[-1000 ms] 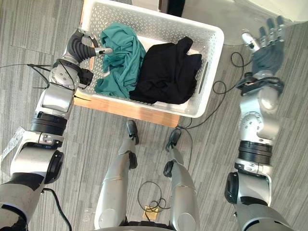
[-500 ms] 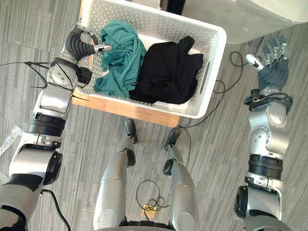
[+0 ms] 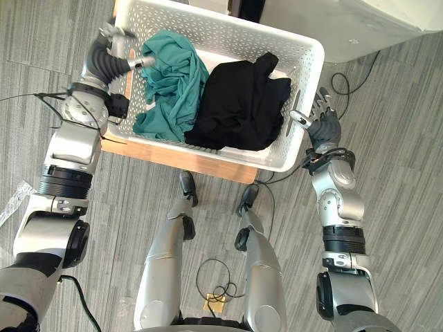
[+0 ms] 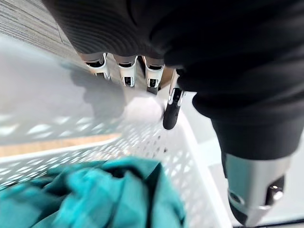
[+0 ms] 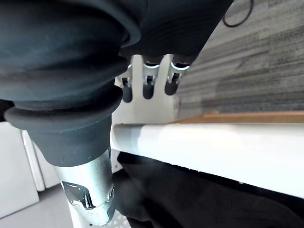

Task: Pick up the laundry basket with both hands and put the clothes into the washing machine.

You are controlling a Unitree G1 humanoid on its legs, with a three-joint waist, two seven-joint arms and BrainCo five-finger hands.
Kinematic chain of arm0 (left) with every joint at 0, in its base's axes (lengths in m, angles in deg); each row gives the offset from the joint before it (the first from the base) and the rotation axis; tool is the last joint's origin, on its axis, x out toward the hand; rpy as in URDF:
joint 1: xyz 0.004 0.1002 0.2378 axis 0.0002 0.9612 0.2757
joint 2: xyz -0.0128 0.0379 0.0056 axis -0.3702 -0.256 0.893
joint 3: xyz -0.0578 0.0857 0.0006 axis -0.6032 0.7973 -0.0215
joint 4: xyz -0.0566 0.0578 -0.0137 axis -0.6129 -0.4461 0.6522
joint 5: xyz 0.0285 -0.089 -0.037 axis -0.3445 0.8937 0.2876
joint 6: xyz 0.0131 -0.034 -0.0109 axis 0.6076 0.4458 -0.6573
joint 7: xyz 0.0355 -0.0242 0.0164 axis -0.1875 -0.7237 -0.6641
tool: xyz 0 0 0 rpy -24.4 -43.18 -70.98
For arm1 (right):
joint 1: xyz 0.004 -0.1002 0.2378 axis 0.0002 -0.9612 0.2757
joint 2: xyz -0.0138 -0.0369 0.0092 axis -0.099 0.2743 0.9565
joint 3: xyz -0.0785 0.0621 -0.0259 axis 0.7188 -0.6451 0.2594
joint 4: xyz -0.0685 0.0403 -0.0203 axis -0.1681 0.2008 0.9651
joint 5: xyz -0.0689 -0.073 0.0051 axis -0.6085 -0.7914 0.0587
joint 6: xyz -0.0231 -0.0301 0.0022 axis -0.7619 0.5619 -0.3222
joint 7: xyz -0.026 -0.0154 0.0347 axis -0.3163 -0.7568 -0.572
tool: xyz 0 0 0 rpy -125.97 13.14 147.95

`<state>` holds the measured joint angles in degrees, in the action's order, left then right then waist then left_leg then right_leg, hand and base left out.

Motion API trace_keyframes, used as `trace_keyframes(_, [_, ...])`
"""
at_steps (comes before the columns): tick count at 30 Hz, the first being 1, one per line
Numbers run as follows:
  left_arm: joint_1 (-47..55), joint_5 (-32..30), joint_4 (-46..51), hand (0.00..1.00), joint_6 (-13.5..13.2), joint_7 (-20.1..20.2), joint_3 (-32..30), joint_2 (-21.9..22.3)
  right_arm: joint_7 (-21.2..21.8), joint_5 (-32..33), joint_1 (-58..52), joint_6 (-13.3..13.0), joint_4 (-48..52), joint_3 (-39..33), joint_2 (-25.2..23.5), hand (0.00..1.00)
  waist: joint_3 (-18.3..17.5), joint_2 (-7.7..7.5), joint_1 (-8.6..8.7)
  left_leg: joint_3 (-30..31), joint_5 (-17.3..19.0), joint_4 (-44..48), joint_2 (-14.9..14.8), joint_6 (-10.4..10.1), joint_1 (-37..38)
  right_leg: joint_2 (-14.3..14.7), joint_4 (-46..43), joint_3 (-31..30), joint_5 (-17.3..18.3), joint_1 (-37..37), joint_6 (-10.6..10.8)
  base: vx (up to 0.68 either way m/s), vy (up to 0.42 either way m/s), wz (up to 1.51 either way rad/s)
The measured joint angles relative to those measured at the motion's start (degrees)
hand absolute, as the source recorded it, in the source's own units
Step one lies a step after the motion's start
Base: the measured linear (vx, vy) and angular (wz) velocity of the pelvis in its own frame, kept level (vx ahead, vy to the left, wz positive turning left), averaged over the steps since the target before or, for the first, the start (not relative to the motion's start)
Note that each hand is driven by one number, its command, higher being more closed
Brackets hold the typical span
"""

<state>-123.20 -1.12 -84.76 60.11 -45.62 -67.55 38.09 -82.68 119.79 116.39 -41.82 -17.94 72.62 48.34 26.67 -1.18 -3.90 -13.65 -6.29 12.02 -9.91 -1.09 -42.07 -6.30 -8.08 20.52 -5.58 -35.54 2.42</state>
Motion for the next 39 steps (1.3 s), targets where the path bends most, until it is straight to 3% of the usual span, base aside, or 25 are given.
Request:
trace_keyframes(6, [0.0, 10.11, 2.56, 0.0, -4.1, -4.14, -6.84, 0.01, -0.36, 0.25, 0.08, -0.95, -0.42, -0.23, 0.02, 0.0, 0.0, 0.0, -0.15, 0.52, -0.12, -0.27, 0.06, 0.01, 0.91, 0.01, -0.31, 0.78, 0.39, 0.88, -0.51, 0.06, -0.035, 0.04])
trace_keyframes(12, [0.31, 12.24, 2.58, 0.0, -5.02, -4.97, -7.44, 0.01, -1.38, 0.46, -0.17, -1.82, -0.44, -1.44, 0.02, 0.0, 0.0, 0.01, -0.26, 0.96, -0.15, -0.3, 0.19, -0.06, 1.06, -0.05, -0.32, 1.27, 0.81, 1.36, -1.03, 0.02, -0.022, 0.04])
trace_keyframes(15, [0.93, 9.79, 2.64, 0.0, -4.33, -3.44, -6.81, -0.01, -1.59, 0.47, -0.74, -2.1, -0.34, -2.86, 0.02, 0.0, 0.0, 0.01, -0.25, 0.97, -0.15, -0.3, 0.19, -0.05, 1.04, -0.05, -0.32, 1.29, 0.81, 1.37, -1.03, 0.0, 0.0, 0.0])
trace_keyframes(18, [3.18, 7.04, 3.6, 0.0, -3.03, 1.64, -0.99, -2.57, -1.66, 0.48, -2.3, -2.1, 0.99, -5.03, 0.12, 0.0, 0.0, 0.01, -0.35, 1.03, -0.11, 0.0, 0.07, -0.05, 0.86, 0.0, -0.31, 1.37, 0.82, 1.36, -1.02, 0.02, -0.019, 0.0])
trace_keyframes(20, [4.11, 4.89, 3.62, 0.0, -2.15, 7.58, 3.6, -4.69, -1.73, 0.55, -3.0, -2.09, 1.0, -6.53, 0.18, 0.0, 0.04, 0.07, -0.32, 1.05, 0.1, 0.4, -0.07, -0.06, 0.67, 0.06, -0.32, 1.36, 0.86, 1.36, -0.96, 0.03, -0.033, -0.02])
trace_keyframes(22, [4.45, 2.77, 3.61, 0.0, -1.75, 9.36, 4.93, -5.1, -1.75, 0.59, -3.42, -2.09, 1.02, -6.69, 0.31, 0.0, 0.1, 0.18, -0.34, 1.04, 0.69, 1.38, -0.38, -0.06, 0.27, 0.2, -0.39, 1.31, 0.96, 1.33, -0.81, 0.02, -0.025, -0.04])
trace_keyframes(31, [4.29, -9.6, 3.6, 0.0, -1.23, 10.08, 6.33, -6.2, -1.52, 1.65, -4.36, -2.1, 3.65, -6.68, 0.44, 0.0, 1.64, 1.04, -0.83, 1.07, 2.43, 4.69, -1.44, -0.15, -1.15, 0.22, -3.14, 1.04, 2.45, 0.07, -0.88, 0.03, -0.031, -0.03])
trace_keyframes(39, [2.96, -18.56, 2.13, 0.0, -0.44, 8.89, 3.99, -3.29, -1.44, 1.49, -2.05, -2.36, 5.5, -6.47, -0.24, 0.0, 1.65, 1.04, -1.2, 0.45, 2.6, 5.0, -1.71, -0.4, -1.41, 0.23, -4.02, 0.25, 2.56, -0.83, -0.88, 0.03, -0.032, -0.04])
